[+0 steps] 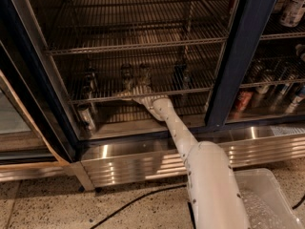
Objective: Pick 7up can from bottom shelf of fridge
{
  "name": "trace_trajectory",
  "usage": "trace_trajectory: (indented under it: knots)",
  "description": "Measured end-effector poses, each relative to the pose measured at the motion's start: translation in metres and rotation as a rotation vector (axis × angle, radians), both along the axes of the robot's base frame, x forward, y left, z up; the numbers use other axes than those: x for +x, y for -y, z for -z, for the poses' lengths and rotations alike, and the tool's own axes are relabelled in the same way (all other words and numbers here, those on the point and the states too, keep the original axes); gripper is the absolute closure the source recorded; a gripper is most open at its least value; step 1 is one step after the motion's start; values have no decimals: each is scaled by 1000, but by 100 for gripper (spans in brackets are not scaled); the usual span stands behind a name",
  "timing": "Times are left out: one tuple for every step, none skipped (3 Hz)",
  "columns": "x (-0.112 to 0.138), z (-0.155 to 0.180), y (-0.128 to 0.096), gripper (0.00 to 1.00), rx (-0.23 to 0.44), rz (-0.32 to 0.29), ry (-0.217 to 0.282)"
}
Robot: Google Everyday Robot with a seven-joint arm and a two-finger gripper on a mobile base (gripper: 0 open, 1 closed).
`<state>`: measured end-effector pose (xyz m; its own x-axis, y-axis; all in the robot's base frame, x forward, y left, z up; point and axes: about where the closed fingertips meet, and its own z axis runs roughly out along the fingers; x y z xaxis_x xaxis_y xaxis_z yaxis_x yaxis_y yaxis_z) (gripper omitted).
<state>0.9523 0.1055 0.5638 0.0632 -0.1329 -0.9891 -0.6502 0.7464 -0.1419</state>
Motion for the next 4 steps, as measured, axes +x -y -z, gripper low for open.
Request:
trace_trajectory:
  knots:
    - [5,3,0,0,4,5,-11]
    - [10,6,-4,0,6,6,-23]
    - [18,16,-10,0,5,5,-50]
    - [20,19,-13,0,5,0,-57]
